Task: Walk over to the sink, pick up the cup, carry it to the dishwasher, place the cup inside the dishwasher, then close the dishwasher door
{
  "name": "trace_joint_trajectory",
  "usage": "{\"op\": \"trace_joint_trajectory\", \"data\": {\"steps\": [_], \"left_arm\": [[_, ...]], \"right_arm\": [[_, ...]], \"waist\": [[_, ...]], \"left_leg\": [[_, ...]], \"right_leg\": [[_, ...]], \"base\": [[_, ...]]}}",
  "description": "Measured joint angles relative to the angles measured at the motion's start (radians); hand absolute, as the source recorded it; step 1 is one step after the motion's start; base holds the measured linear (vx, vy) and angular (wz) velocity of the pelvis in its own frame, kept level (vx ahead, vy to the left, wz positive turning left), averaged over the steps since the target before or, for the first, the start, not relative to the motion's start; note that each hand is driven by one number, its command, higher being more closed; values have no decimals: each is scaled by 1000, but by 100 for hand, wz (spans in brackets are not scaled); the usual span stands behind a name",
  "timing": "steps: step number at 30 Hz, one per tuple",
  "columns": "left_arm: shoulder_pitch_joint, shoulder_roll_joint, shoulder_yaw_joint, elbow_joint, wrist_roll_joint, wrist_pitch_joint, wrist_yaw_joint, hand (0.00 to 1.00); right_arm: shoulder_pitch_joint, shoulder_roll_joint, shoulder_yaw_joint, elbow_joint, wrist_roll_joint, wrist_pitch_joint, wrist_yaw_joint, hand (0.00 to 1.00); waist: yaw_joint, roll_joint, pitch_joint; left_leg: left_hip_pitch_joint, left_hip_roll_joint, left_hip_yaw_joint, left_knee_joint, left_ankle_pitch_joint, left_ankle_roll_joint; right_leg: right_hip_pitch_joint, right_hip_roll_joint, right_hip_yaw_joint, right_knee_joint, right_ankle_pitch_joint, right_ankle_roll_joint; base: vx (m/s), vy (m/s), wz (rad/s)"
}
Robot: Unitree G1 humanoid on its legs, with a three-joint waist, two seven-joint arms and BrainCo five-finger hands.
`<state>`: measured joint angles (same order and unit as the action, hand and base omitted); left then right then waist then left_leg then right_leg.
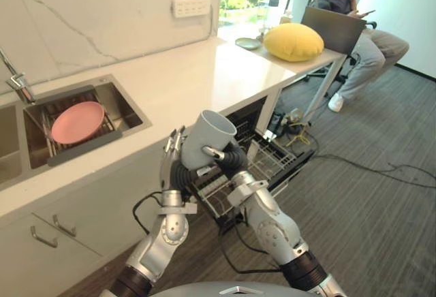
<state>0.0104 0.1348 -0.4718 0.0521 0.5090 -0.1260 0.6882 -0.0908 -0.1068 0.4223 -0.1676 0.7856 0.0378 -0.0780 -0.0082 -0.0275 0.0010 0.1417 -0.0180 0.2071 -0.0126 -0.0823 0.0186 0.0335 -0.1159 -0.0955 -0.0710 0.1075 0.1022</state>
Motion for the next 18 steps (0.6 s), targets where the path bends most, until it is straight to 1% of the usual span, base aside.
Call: {"op": "trace_joint_trajectory", "data": {"steps": [1, 3, 5, 7, 8, 10, 13, 15, 16, 18], "left_arm": [[0, -1, 2, -2, -6, -2, 0, 0], [0, -8, 7, -2, -9, -2, 0, 0], [0, -35, 24, -3, -30, -2, -2, 0], [0, -39, 34, -3, -36, -2, -4, 0], [0, -40, 40, -4, -37, -2, -4, 0], [0, -40, 40, -4, -41, -2, -4, 0], [3, -41, 58, -4, -63, -2, -6, 0], [5, -40, 95, -4, -76, -1, -5, 0], [5, -41, 101, -4, -76, -1, -5, 0], [13, -41, 110, -4, -84, -1, -5, 0]], "right_arm": [[7, 10, -2, 0, 12, -13, -4, 100], [11, 23, -1, 1, 17, -23, -16, 100], [11, 32, -3, 3, 45, -50, -35, 100], [11, 49, -4, 14, 47, -69, -41, 100], [13, 67, -8, 33, 53, -88, -51, 100], [24, 70, -18, 32, 53, -102, -68, 100], [53, 88, -74, 32, 68, -132, -86, 100], [54, 91, -112, 32, 93, -170, -107, 100], [54, 91, -117, 32, 95, -179, -109, 100], [54, 91, -153, 30, 111, -211, -121, 100]], "waist": [[0, 0, 0], [-1, 0, 0], [0, 0, 0], [-1, 0, 0], [-1, 0, 0], [0, 0, 0], [3, 1, 0], [-1, 1, 0], [-1, 1, 1], [-1, 1, 1]], "left_leg": [[1, 0, -1, -3, 2, 0], [4, 0, -1, -6, 3, 0], [8, -1, -1, -8, 3, 0], [8, -1, -1, -8, 3, 0], [8, 0, -2, -8, 3, 0], [9, 0, -2, -8, 3, 0], [11, -1, -4, -8, 2, 0], [11, 0, -4, -8, 2, 0], [11, 0, -4, -8, 2, 0], [10, 0, -4, -9, 2, 0]], "right_leg": [[1, 0, -1, -1, 0, 0], [2, 0, -1, -2, 0, 0], [6, 0, -2, -2, 0, 0], [6, 0, -2, -2, 0, 0], [7, 0, -2, -2, 0, 0], [7, 0, -3, -2, 0, 0], [11, 0, -5, -2, -1, 0], [11, 0, -5, -2, -2, -2], [11, 0, -5, -2, -2, -3], [11, 0, -6, -5, -3, -3]], "base": [[0, 0, 0], [0, 0, 0], [0, 0, 0], [-34, -18, 0], [-45, -25, 0], [-37, -21, 2], [-21, -11, 1], [-32, -19, 0], [-38, -22, 0], [-16, -11, 0]]}}
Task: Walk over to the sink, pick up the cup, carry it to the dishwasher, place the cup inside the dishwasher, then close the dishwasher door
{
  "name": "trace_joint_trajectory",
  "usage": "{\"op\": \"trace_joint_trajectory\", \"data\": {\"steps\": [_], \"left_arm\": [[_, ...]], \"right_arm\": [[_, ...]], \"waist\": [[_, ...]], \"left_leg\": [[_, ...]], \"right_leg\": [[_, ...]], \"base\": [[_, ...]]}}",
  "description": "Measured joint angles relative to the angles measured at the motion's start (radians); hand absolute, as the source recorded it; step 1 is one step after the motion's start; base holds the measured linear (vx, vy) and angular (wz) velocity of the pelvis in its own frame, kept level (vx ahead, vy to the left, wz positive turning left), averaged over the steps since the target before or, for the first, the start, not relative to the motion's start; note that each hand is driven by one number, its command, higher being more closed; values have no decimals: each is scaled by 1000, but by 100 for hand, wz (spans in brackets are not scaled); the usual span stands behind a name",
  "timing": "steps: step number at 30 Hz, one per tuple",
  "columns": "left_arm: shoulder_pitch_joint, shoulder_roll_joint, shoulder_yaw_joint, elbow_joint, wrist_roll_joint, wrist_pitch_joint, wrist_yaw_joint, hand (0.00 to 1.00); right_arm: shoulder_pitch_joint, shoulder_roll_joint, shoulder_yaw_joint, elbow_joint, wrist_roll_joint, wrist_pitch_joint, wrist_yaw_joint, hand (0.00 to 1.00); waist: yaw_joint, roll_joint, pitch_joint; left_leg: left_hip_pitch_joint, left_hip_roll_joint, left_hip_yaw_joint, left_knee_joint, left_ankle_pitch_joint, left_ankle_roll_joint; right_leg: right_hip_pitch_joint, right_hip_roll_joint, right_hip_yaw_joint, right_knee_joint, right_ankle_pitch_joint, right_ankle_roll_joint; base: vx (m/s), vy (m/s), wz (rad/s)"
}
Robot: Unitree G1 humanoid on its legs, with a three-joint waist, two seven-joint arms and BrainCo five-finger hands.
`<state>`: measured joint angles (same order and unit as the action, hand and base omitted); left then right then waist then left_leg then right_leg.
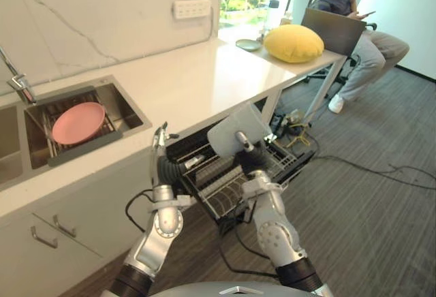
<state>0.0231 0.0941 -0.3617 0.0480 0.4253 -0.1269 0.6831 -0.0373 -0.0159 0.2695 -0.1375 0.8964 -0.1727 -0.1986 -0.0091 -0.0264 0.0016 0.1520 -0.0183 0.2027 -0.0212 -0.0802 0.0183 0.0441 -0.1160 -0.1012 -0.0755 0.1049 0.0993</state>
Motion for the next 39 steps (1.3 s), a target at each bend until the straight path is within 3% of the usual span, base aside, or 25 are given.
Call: {"op": "trace_joint_trajectory", "data": {"steps": [6, 9, 11, 14, 18, 23, 26, 34, 39], "left_arm": [[28, -1, 10, 0, -48, -16, -37, 0], [61, 3, 5, 0, -125, -76, -154, 0], [92, 8, -16, 0, -197, -123, -277, 0], [86, 46, -90, 4, -286, -145, -404, 0], [76, 82, -121, 27, -394, -129, -479, 0], [66, 113, -118, 181, -483, -75, -499, 0], [69, 125, -88, 284, -505, -53, -467, 0], [42, 142, 68, 598, -502, -42, -448, 0], [44, 134, 88, 663, -542, -45, -471, 0]], "right_arm": [[0, 0, -58, -3, -4, -22, -30, 100], [0, -14, -110, -1, -52, 8, -30, 100], [-2, -42, -138, 41, -119, 50, -23, 100], [-41, -111, -185, 224, -275, 90, -32, 100], [-223, -196, -239, 455, -455, 117, -89, 100], [-403, -282, -218, 657, -543, 155, -107, 100], [-473, -317, -195, 745, -550, 156, -102, 100], [-785, -415, -194, 1066, -550, 186, -38, 100], [-887, -476, -194, 1189, -550, 220, 27, 100]], "waist": [[1, 0, 1], [4, 2, 16], [7, 2, 26], [10, -1, 53], [18, 15, 133], [51, 50, 185], [87, 51, 222], [165, 57, 340], [178, 99, 401]], "left_leg": [[-9, 1, -10, 1, 0, 0], [-10, 1, -12, 1, 0, 0], [-14, 1, -15, 2, 0, 0], [-64, -2, -39, 32, -2, 2], [-161, -1, -60, 109, -7, 3], [-240, 15, -100, 201, -31, -5], [-290, 22, -127, 237, -35, -7], [-397, 19, -218, 263, 8, -21], [-430, 8, -278, 261, 32, -27]], "right_leg": [[-1, -1, -17, -5, 1, 2], [0, -2, -19, -5, 1, 3], [-2, -3, -22, -5, 1, 3], [-15, -18, -50, -5, 5, 4], [-70, -22, -74, -5, 30, -1], [-84, -16, -118, -5, 41, -8], [-100, -11, -151, -6, 46, -16], [-147, -6, -260, -6, 56, -33], [-152, -9, -321, -6, 58, -34]], "base": [[-11, -19, 6], [-16, -14, 2], [-38, -20, 3], [-74, -14, 23], [-101, -28, 22], [-88, -44, 24], [-97, -40, 29], [-81, -31, 36], [-42, -5, 33]]}}
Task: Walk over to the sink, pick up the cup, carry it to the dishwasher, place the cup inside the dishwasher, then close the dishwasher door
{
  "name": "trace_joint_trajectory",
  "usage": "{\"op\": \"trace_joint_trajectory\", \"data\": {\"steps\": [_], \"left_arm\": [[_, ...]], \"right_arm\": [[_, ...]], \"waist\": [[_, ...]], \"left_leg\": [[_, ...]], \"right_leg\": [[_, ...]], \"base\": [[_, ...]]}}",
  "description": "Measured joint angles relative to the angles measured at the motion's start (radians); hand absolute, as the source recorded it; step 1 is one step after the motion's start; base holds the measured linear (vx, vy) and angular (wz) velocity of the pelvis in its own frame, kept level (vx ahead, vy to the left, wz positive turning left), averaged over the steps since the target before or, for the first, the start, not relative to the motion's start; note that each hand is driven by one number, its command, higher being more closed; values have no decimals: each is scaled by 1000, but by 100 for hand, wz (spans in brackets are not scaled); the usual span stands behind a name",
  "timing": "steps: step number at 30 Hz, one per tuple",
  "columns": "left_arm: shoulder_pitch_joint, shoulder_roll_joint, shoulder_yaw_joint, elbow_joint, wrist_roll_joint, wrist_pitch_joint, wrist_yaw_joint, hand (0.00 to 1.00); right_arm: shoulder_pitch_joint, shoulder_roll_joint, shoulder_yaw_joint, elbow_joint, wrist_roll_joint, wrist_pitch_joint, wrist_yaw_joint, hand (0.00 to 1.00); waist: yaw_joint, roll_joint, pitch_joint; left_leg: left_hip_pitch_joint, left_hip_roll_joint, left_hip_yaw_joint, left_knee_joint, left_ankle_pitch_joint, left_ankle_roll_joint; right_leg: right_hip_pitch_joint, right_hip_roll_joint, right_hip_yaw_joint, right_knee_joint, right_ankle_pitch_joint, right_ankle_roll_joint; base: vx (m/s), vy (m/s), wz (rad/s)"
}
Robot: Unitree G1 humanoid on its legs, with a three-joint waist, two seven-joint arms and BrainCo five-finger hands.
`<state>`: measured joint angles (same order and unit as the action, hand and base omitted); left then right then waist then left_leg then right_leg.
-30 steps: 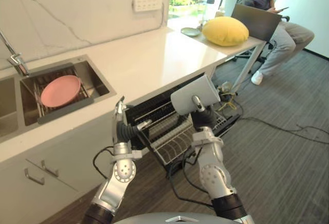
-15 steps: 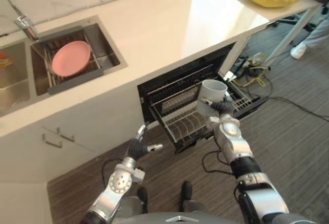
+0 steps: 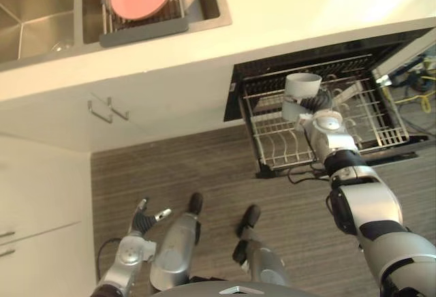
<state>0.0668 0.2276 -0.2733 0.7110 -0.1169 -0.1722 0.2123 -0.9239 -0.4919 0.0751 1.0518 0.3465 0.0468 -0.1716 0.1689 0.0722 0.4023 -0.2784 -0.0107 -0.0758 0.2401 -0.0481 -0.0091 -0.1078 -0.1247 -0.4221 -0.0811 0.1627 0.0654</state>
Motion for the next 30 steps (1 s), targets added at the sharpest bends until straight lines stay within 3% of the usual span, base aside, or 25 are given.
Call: {"op": "trace_joint_trajectory", "data": {"steps": [4, 8, 10, 13, 18, 19, 26, 30], "left_arm": [[3, -18, 11, 19, -41, 0, -12, 0], [6, -48, 38, 26, -99, -1, -43, 0], [12, -51, 38, 24, -101, -6, -42, 0], [15, -61, 38, 15, -99, -9, -36, 0], [19, -62, 38, 5, -97, -5, -43, 0], [19, -61, 38, 5, -97, -5, -45, 0], [23, -57, 38, -33, -95, 3, -47, 0], [24, -52, 39, -33, -93, 28, -85, 0]], "right_arm": [[-13, -37, -4, 49, -2, 51, 44, 100], [-42, -74, -34, 90, -78, 97, 78, 100], [-78, -83, -44, 114, -89, 115, 105, 100], [-120, -109, -47, 115, -140, 114, 162, 100], [-155, -140, -37, 116, -160, 102, 191, 100], [-160, -142, -33, 116, -162, 101, 194, 0], [-202, -145, 0, 143, -156, 88, 229, 0], [-209, -145, 0, 141, -156, 85, 261, 0]], "waist": [[10, 32, 25], [20, 67, 59], [26, 72, 62], [32, 92, 83], [39, 93, 84], [39, 93, 84], [34, 95, 85], [25, 95, 85]], "left_leg": [[-30, -14, -34, -33, 36, 1], [-42, -21, -73, -106, 94, -5], [-58, -20, -89, -136, 119, -10], [-58, -21, -114, -169, 146, -14], [-58, -22, -133, -196, 163, -17], [-59, -23, -133, -197, 163, -17], [-58, -18, -132, -225, 183, -21], [-26, -14, -125, -228, 183, -21]], "right_leg": [[-27, -9, -36, 0, 3, -3], [-46, -13, -86, 0, 4, -9], [-70, -12, -94, 0, 5, -12], [-73, -11, -119, 0, 4, -14], [-75, -11, -138, 1, -1, -16], [-76, -11, -138, 1, -1, -16], [-96, -11, -134, 14, -4, -19], [-71, -11, -127, 20, -8, -22]], "base": [[-58, 19, 28], [-55, -7, 32], [-26, -15, 28], [-4, -15, 25], [23, -7, 11], [0, 0, 0], [0, 0, 0], [15, -6, -3]]}}
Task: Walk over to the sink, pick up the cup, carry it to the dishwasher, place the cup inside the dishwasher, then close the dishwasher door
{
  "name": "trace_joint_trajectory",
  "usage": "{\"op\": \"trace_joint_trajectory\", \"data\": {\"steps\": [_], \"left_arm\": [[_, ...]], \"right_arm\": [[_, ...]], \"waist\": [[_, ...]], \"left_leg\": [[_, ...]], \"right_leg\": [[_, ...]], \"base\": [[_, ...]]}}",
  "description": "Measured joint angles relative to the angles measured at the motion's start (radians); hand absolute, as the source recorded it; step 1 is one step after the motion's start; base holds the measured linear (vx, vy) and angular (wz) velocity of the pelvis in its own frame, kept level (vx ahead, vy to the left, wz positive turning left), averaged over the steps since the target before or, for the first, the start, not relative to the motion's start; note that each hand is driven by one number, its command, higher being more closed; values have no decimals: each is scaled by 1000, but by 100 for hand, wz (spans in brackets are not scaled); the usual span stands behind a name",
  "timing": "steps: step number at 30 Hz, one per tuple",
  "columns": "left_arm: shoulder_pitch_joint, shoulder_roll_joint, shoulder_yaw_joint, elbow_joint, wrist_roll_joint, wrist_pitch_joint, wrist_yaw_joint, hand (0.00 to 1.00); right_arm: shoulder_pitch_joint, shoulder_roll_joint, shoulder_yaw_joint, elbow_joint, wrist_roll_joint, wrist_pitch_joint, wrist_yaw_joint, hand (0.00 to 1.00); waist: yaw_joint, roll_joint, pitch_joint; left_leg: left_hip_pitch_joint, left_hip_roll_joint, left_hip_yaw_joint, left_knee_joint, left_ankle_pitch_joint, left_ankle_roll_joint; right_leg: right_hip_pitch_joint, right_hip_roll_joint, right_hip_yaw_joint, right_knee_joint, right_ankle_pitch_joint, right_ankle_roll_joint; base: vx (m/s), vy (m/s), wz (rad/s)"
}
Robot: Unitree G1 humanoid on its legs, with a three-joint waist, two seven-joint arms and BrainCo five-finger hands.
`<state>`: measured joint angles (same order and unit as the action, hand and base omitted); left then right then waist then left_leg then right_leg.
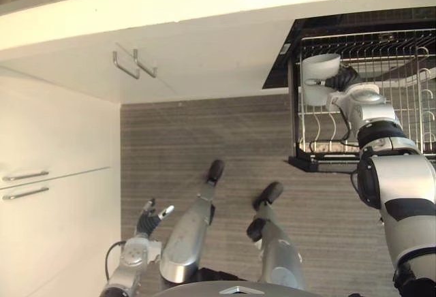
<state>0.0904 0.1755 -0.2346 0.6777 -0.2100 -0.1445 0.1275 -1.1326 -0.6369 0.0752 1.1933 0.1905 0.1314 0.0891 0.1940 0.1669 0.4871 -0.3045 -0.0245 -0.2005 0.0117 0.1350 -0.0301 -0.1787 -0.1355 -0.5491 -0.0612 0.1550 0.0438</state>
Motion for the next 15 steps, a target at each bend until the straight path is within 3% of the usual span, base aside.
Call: {"op": "trace_joint_trajectory", "data": {"steps": [3, 7, 9, 12, 14, 15], "left_arm": [[8, 2, 2, -1, 0, 17, -12, 0], [20, 8, 45, 1, 22, 65, -31, 0], [37, 12, 74, 2, 42, 87, -40, 0], [69, 25, 83, 4, 78, 109, -49, 0], [92, 39, 88, 11, 100, 124, -49, 0], [98, 40, 93, 11, 105, 125, -49, 0]], "right_arm": [[1, 0, 4, -17, -33, -18, 42, 0], [80, -4, 24, -188, -34, -39, 110, 0], [157, -2, 25, -293, -2, -46, 124, 0], [334, 7, 16, -462, 19, -48, 130, 0], [490, 75, -57, -606, 51, -48, 134, 0], [531, 99, -78, -653, 60, -49, 134, 0]], "waist": [[-6, -1, 0], [-35, -13, -4], [-38, -40, -18], [-61, -103, -61], [-70, -153, -110], [-75, -159, -119]], "left_leg": [[33, 4, 16, -13, 0, 1], [85, 16, 44, -35, 1, 2], [103, 21, 65, -40, -3, 4], [130, 25, 70, -56, -4, -1], [162, 31, 94, -68, -12, -4], [174, 32, 99, -68, -15, -4]], "right_leg": [[17, 0, 17, 8, -3, -1], [54, 4, 31, 5, -7, -1], [61, 8, 49, 1, -9, -1], [81, 15, 57, -8, -9, 3], [99, 20, 81, -19, -10, 5], [108, 21, 87, -19, -12, 8]], "base": [[4, -6, -15], [4, -22, -12], [47, -24, -24], [95, -39, -8], [119, -32, -27], [125, -26, -29]]}}
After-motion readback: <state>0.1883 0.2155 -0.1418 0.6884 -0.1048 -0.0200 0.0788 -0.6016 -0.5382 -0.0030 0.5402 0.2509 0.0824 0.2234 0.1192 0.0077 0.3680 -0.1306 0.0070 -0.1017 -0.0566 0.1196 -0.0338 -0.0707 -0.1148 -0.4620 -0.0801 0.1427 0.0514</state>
